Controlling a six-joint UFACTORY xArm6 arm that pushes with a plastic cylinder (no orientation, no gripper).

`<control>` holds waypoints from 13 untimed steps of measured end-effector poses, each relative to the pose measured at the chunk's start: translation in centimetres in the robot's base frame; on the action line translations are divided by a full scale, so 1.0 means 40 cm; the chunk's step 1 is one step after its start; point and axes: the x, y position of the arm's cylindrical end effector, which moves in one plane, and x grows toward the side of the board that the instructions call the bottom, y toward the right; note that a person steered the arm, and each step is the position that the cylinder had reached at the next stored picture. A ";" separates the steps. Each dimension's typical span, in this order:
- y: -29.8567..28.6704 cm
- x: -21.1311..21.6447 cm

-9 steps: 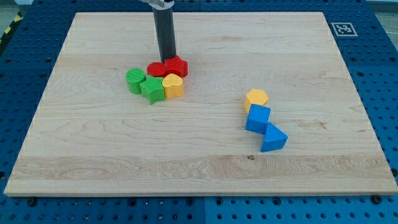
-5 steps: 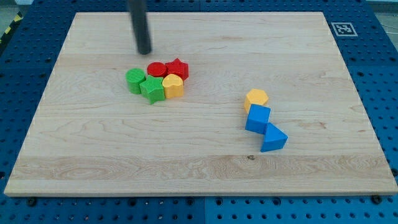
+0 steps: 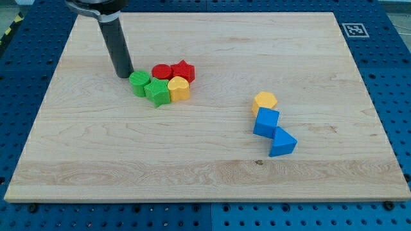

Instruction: Separate the green blocks from the red circle

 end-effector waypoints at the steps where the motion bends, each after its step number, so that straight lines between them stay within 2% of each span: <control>1: 0.011 -0.017; 5: 0.079 0.012; 8: 0.109 0.213; 9: 0.051 0.214; 10: -0.002 0.260; 11: 0.096 0.323; 12: 0.185 0.329; 13: 0.201 0.376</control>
